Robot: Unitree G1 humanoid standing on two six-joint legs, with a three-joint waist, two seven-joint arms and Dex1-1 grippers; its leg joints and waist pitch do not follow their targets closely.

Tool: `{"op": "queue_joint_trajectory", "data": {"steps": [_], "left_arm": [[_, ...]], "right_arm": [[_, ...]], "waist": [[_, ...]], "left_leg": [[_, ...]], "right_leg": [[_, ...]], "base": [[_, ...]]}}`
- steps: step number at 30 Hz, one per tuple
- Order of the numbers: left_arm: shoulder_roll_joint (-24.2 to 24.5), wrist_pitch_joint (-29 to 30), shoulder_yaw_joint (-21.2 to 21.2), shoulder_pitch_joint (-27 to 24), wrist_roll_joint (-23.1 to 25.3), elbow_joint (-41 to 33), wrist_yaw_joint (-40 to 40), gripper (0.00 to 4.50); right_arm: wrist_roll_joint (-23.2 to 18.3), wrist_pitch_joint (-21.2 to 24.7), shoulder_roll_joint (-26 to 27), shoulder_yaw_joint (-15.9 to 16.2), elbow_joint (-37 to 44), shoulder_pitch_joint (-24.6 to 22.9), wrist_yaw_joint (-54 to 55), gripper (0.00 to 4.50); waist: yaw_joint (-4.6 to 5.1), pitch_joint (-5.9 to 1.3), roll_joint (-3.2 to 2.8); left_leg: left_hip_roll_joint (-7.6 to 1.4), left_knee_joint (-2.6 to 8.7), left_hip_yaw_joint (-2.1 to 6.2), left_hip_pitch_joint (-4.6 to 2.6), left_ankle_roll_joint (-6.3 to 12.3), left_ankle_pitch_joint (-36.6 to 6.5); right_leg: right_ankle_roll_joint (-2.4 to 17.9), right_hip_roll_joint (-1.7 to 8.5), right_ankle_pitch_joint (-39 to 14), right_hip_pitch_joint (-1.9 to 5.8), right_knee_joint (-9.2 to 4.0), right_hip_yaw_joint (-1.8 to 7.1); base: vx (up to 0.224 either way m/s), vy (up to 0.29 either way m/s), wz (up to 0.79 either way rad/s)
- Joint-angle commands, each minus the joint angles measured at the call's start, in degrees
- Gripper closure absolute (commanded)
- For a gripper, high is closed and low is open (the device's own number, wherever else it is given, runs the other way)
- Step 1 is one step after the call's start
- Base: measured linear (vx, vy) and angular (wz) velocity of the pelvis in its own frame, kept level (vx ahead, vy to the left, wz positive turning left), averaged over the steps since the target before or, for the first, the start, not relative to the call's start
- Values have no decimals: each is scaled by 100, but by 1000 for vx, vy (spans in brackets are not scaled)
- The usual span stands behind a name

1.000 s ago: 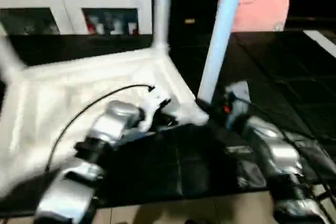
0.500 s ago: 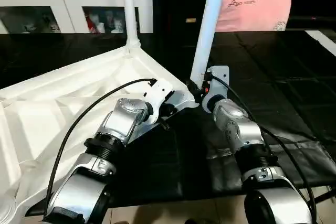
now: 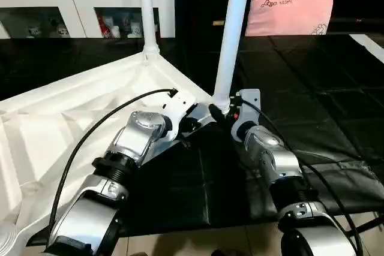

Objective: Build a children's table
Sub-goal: Rotate leg to tighten

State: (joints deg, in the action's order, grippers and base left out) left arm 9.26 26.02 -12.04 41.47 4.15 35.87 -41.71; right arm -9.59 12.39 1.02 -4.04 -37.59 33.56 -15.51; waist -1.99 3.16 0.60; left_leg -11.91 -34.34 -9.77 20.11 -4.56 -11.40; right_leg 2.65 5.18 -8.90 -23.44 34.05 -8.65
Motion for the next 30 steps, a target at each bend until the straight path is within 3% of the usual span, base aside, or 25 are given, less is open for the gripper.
{"op": "queue_joint_trajectory", "data": {"steps": [1, 5, 18, 19, 20, 21, 22, 23, 25, 27, 29, 30], "left_arm": [[-32, -216, 69, 281, -94, -239, -25, 450], [-32, -216, 69, 281, -94, -239, -25, 450], [26, -330, 37, 274, -84, -176, -83, 450], [470, -827, -182, 92, -108, -184, -951, 450], [470, -827, -182, 92, -108, -184, -951, 450], [1002, -1411, -443, -132, -141, -214, -2007, 450], [1105, -1516, -492, -177, -149, -227, -2215, 450], [1104, -1517, -491, -177, -150, -227, -2215, 450], [1102, -1528, -487, -173, -149, -213, -2212, 450], [1106, -1548, -483, -158, -145, -183, -2215, 450], [1124, -1603, -483, -137, -168, -141, -2258, 450], [1144, -1660, -494, -136, -178, -129, -2309, 450]], "right_arm": [[-27, 94, 22, 63, -61, -25, -55, 36], [-27, 94, 22, 63, -61, -25, -55, 2], [-52, 11, 6, 63, 13, -101, -172, 2], [-307, 38, -804, 176, 734, -512, -1509, 2], [-307, 38, -804, 176, 734, -512, -1509, 2], [-614, 98, -1805, 324, 1603, -996, -3136, 2], [-673, 122, -2006, 369, 1798, -1106, -3462, 2], [-673, 122, -2007, 371, 1801, -1109, -3466, 2], [-677, 123, -2020, 390, 1824, -1136, -3502, 2], [-674, 111, -2045, 389, 1832, -1145, -3525, 2], [-742, 111, -2120, 389, 1929, -1189, -3668, 2], [-806, 132, -2166, 397, 2006, -1221, -3786, 2]], "waist": [[-31, -446, -42], [-28, -437, -42], [-29, -436, -40], [-34, -436, -43], [-96, -437, 65], [-123, -436, 28], [-156, -454, 41], [-148, -442, 62], [-143, -431, 33], [-158, -390, 35], [-207, -398, 0], [-219, -408, 10]], "left_leg": [[-135, 363, 29, 18, 302, -669], [-126, 364, 24, 19, 308, -725], [-129, 369, 27, 17, 294, -745], [-129, 370, 29, 16, 302, -755], [-105, 362, 26, 40, 462, -776], [-135, 362, 32, 29, 591, -685], [-142, 340, 31, 33, 668, -628], [-159, 348, 29, 49, 763, -529], [-133, 344, 9, 49, 644, -603], [-125, 360, 2, 7, 451, -806], [-171, 367, 8, -63, 375, -910], [-194, 376, 12, -71, 360, -894]], "right_leg": [[974, 386, -1205, 413, -387, 406], [936, 388, -1345, 412, -411, 399], [919, 388, -1373, 403, -414, 402], [914, 387, -1381, 402, -419, 399], [744, 377, -1417, 490, -431, 397], [751, 373, -1204, 457, -420, 411], [712, 361, -1015, 486, -391, 426], [782, 369, -788, 441, -326, 441], [800, 385, -1204, 427, -369, 409], [675, 400, -1996, 394, -486, 388], [740, 408, -2055, 339, -510, 404], [802, 403, -1905, 338, -479, 415]], "base": [[0, 0, 0], [0, 0, 0], [0, 0, 0], [0, 0, 0], [0, 0, 0], [0, 0, 0], [0, 0, 0], [0, 0, 0], [0, 0, 0], [0, 0, 0], [0, 0, 0], [0, 0, 0]]}}
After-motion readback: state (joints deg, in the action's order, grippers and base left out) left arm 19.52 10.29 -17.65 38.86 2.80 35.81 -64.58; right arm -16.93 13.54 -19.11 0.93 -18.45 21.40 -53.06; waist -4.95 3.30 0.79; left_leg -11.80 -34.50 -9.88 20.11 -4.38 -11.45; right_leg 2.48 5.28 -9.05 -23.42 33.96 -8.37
